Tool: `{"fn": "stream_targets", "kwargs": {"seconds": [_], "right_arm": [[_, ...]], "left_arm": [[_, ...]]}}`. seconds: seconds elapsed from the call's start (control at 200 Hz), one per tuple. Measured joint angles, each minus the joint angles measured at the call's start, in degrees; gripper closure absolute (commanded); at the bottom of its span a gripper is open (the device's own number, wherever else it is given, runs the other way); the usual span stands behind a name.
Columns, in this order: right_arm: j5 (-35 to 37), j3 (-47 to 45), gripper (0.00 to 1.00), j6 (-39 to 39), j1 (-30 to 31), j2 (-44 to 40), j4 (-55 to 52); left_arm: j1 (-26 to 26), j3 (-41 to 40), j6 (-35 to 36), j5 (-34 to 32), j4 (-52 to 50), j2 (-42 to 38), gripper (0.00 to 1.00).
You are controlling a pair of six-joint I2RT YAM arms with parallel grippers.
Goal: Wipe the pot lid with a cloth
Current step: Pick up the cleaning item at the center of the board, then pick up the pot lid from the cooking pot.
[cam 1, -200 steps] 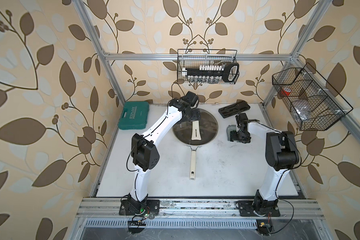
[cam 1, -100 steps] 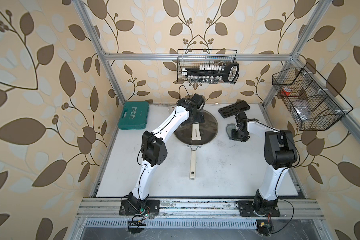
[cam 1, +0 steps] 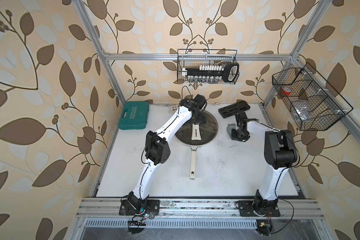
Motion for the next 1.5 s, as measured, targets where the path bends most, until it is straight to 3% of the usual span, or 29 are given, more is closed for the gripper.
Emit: {"fn": "stream_targets", "kwargs": {"seconds": [0.175, 0.73, 1.5], "right_arm": [[-0.68, 0.61, 1.00, -0.66, -0.02, 0.00, -2.12], [-3.85, 4.61, 1.00, -0.90, 0.13, -10.95, -6.80], [-4.50, 4.70, 1.00, -0.85, 1.88, -11.28, -8.39]], "left_arm": [[-0.35, 1.84, 0.17, -0.70, -1.64, 1.03, 0.02], [-0.33, 2.69, 2.91, 0.02, -2.97, 3.39, 0.26], [-1.46, 4.57, 3.69, 1.27, -2.95, 4.24, 0.41]]}}
